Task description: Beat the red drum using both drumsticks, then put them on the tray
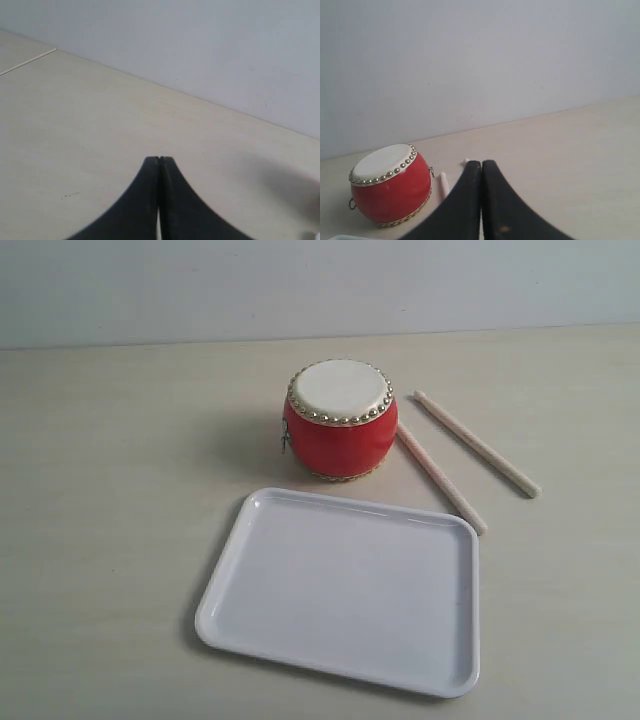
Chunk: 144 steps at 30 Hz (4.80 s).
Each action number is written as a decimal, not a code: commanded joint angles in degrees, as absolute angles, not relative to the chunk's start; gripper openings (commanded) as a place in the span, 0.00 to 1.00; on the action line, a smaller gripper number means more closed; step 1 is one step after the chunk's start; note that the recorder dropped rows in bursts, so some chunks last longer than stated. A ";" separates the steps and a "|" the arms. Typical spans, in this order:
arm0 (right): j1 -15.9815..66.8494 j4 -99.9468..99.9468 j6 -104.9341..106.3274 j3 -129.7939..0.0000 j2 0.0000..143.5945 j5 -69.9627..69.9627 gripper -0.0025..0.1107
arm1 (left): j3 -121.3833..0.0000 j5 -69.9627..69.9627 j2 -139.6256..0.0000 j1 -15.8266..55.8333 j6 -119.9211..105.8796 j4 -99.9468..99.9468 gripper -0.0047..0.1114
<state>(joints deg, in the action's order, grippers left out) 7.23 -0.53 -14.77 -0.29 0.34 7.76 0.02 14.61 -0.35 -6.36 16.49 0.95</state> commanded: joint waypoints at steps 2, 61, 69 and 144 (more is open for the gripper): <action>7.37 -0.53 -14.87 0.00 0.00 7.57 0.02 | 0.00 14.45 0.00 -5.98 16.57 0.78 0.04; 7.37 -5.65 2.90 -58.29 63.15 31.21 0.02 | 0.00 -2.60 0.00 -5.98 15.19 2.47 0.04; 7.37 6.74 24.26 -73.65 86.70 58.55 0.02 | 0.00 -1.54 0.00 -5.98 15.08 2.57 0.04; 20.65 -0.63 9.71 -81.60 124.08 47.58 0.37 | 0.00 -1.43 0.00 -5.98 14.97 2.57 0.04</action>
<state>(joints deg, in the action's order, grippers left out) 20.60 0.00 9.78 -81.32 123.85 47.42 0.13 -1.52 -0.35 -6.36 14.78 2.97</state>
